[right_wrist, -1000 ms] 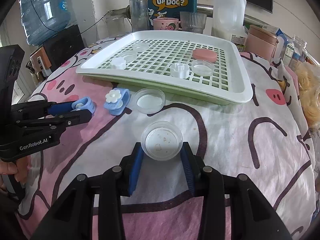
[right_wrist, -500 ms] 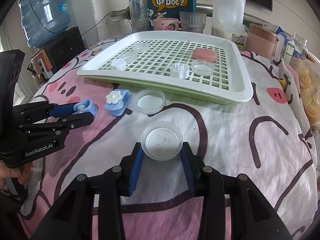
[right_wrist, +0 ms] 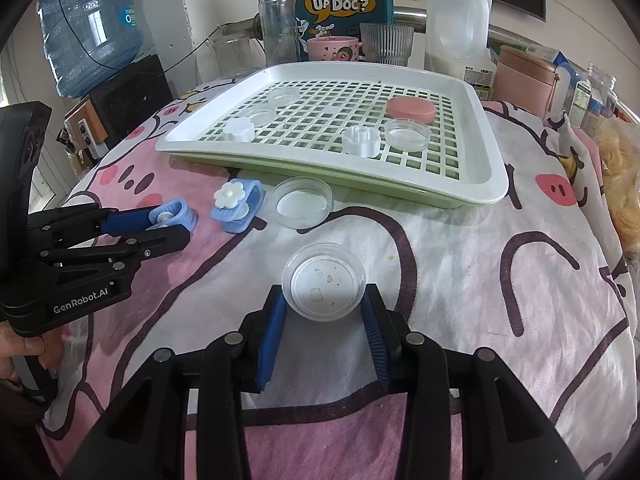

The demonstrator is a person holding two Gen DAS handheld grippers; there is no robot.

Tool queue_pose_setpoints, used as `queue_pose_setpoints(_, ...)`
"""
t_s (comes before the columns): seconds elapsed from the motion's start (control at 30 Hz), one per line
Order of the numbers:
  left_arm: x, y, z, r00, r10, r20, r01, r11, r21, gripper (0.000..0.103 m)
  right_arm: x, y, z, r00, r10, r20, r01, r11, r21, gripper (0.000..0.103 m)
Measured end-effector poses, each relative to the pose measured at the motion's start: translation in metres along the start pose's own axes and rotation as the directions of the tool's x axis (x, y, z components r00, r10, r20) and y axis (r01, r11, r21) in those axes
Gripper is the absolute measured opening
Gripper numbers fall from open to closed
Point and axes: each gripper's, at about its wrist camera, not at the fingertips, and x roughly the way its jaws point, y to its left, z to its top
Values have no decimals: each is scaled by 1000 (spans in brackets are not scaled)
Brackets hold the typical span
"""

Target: Organize rigid objects

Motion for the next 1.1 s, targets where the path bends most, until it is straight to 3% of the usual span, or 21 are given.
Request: queue_pose_setpoints(1.1,-1,0,0,1000,-6,2,6,1000,-5,33,0,0,-1,1000,15,2,-15,1000,2,39)
